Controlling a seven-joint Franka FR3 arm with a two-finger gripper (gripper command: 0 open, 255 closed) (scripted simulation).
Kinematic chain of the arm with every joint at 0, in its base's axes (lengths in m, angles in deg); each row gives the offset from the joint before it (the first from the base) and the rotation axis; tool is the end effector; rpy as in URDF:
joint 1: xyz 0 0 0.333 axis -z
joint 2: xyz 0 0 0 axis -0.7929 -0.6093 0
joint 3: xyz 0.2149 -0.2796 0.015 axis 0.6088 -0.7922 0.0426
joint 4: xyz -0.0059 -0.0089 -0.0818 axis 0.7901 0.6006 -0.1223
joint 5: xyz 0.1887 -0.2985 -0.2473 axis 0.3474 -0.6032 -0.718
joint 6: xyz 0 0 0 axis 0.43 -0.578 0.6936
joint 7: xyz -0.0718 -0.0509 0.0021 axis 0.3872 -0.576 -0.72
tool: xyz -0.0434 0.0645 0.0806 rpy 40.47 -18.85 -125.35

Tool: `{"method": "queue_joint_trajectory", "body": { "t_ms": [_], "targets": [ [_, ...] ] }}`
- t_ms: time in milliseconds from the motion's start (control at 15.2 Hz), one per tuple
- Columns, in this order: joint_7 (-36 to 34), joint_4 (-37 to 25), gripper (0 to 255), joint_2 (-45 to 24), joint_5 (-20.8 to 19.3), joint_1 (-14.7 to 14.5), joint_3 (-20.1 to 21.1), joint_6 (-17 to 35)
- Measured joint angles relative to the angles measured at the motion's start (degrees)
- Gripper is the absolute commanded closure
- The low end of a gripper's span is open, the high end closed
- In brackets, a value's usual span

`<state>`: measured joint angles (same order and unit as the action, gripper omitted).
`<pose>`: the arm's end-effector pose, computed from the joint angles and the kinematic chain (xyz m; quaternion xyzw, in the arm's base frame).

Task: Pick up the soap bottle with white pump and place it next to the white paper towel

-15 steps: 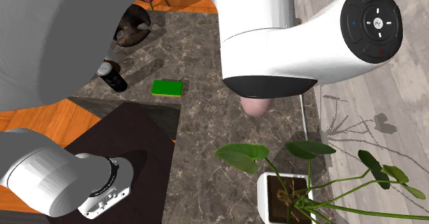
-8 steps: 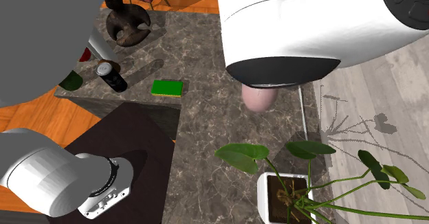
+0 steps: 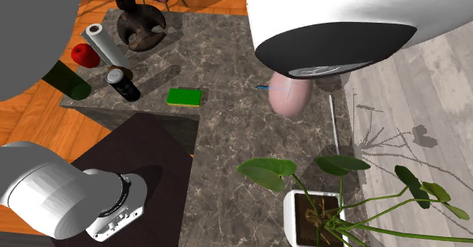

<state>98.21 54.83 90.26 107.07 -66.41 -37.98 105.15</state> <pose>0.5276 -0.2919 0.5883 -0.9311 -0.2980 -0.1923 0.0852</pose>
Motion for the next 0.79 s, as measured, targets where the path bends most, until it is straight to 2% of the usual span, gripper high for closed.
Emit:
{"method": "queue_joint_trajectory", "body": {
  "t_ms": [792],
  "targets": [
    [-2.62,-10.43,255,-1.38,0.21,0.41,-0.62,-9.2]
  ]
}}
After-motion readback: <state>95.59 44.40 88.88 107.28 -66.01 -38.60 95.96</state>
